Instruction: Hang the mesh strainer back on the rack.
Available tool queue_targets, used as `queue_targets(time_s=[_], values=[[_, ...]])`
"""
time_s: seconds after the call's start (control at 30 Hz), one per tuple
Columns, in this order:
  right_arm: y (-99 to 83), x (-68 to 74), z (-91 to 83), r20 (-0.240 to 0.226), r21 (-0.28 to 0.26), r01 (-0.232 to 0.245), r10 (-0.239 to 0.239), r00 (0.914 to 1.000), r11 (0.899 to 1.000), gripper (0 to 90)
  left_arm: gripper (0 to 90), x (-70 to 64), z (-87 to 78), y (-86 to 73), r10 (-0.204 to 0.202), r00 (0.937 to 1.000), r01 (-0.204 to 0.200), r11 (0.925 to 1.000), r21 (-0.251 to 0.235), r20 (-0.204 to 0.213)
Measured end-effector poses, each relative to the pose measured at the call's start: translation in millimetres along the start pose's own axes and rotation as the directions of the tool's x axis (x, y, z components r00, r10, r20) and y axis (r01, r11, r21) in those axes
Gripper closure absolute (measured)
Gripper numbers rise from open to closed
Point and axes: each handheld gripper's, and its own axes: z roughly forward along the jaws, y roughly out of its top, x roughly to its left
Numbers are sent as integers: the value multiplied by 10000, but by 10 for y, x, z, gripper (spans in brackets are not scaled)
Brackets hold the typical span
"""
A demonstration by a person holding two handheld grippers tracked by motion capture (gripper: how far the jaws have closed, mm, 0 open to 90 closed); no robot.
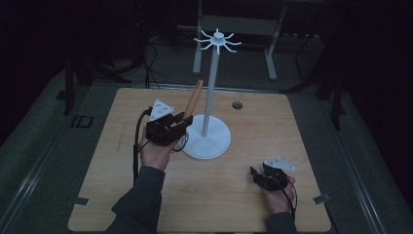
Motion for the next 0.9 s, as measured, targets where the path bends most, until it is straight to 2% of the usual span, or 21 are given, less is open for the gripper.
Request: queue_targets(time_s=[0.63,0.9], values=[[-1,-1,-1,7,-1,9,-9,10000,10000,435,693,-3,-82,135,-187,9997,177,9979,-625,-160],[0,-1,-1,21,6,-7,7,10000,10000,435,693,-7,-121,215,-75,9999,68,9975,-706,-100]])
